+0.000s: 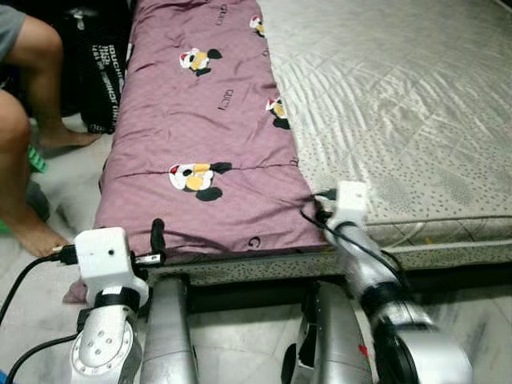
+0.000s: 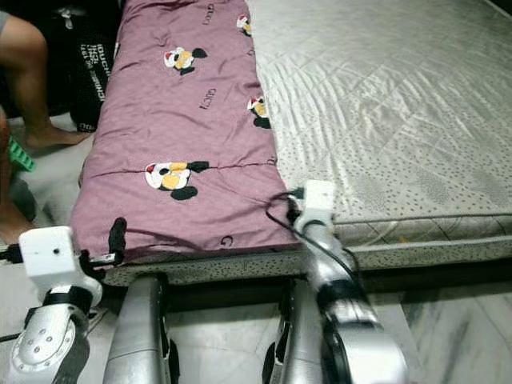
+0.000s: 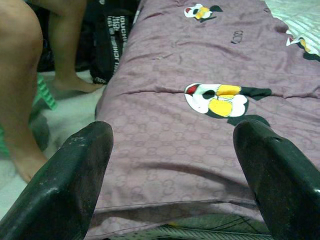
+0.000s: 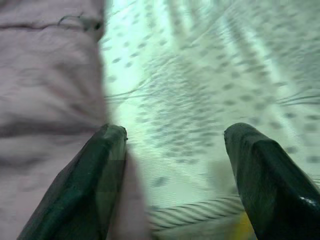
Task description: Clean up the room
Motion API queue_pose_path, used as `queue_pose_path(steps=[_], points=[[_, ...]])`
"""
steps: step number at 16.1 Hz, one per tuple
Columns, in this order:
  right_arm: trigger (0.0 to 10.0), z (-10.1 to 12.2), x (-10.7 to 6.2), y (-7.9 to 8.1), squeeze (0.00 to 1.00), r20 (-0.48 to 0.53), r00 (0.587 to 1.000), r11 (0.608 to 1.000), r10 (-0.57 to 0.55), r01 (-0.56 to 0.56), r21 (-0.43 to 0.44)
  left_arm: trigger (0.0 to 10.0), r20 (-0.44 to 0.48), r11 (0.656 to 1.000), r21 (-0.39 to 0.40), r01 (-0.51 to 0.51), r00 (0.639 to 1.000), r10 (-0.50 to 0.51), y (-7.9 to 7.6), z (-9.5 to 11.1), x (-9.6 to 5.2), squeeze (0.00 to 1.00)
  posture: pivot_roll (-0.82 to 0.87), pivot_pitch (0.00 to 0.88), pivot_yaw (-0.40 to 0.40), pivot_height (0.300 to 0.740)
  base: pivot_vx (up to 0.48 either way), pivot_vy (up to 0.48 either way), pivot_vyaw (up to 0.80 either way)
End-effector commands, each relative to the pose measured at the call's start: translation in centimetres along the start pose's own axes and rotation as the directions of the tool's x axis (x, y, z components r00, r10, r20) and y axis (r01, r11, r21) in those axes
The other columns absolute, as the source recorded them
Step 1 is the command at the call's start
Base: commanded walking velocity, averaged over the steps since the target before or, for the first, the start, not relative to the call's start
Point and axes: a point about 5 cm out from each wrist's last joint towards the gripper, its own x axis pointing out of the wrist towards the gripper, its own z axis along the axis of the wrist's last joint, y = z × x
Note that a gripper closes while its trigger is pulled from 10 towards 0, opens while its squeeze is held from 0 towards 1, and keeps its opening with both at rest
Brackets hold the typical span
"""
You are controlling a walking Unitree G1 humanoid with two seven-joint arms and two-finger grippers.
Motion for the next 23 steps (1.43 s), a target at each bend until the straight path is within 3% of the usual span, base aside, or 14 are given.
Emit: queue_pose_path(steps=[1,4,5,7,9,14,16,20,23], points=[[10.0,0.5,-0.8,-0.1,0.0,0.055,0.998,1.0,0.029,-0.029,0.008,10.0,0.003,1.0,-0.011,-0.011,1.0,0.011,0.2,-0.2,0.4,0.0,0.12,0.059,-0.032,0.516,0.0,0.0,0.0],[10.0,2.7,-4.1,0.5,0.0,0.28,0.951,0.989,0.133,-0.148,0.031,10.0,0.028,1.0,-0.004,-0.013,1.0,0.013,0.3,-0.2,1.2,0.0,0.08,0.004,-0.019,0.516,0.0,0.0,0.0],[10.0,3.2,-5.2,0.7,0.0,0.335,0.928,0.985,0.166,-0.173,-0.01,10.0,0.033,1.0,-0.011,-0.017,0.999,0.017,0.4,-0.5,1.7,0.0,0.05,0.0,-0.012,0.516,0.0,0.0,0.0],[10.0,3.4,-6.3,0.7,0.0,0.357,0.916,0.983,0.182,-0.181,-0.036,10.0,0.062,1.0,0.009,-0.013,0.998,0.012,0.5,-0.6,2.3,0.0,0.03,0.0,-0.006,0.516,0.0,0.0,0.0],[10.0,3.2,-7.1,0.2,0.0,0.354,0.919,0.983,0.172,-0.185,0.003,10.0,0.066,1.0,0.012,0.012,0.998,-0.012,0.2,-1.1,3.4,0.0,-0.01,0.0,0.009,0.516,0.0,0.0,0.0],[10.0,5.0,-6.0,1.1,0.0,0.402,0.894,0.972,0.199,-0.233,0.037,10.0,0.087,0.998,0.009,0.055,0.995,-0.055,-0.4,-1.5,6.2,0.0,-0.02,0.0,0.015,0.551,0.0,0.0,0.0],[10.0,5.2,-5.5,1.5,0.0,0.403,0.891,0.971,0.209,-0.239,0.024,10.0,0.092,0.997,0.051,0.052,0.994,-0.057,-0.5,-2.0,7.1,0.0,-0.02,0.0,0.007,0.576,0.0,0.0,0.0],[10.0,5.8,-4.9,2.5,0.0,0.408,0.878,0.961,0.251,-0.277,0.004,10.0,0.089,0.998,0.036,0.048,0.995,-0.051,-0.3,-2.5,7.8,0.0,-0.01,0.0,-0.018,0.616,0.0,0.0,0.0],[10.0,6.0,-4.5,2.6,0.0,0.416,0.874,0.961,0.252,-0.277,0.0,10.0,0.109,0.993,0.076,0.085,0.99,-0.094,-0.7,-2.5,8.0,0.0,-0.01,0.0,-0.017,0.656,0.0,0.0,0.0]])
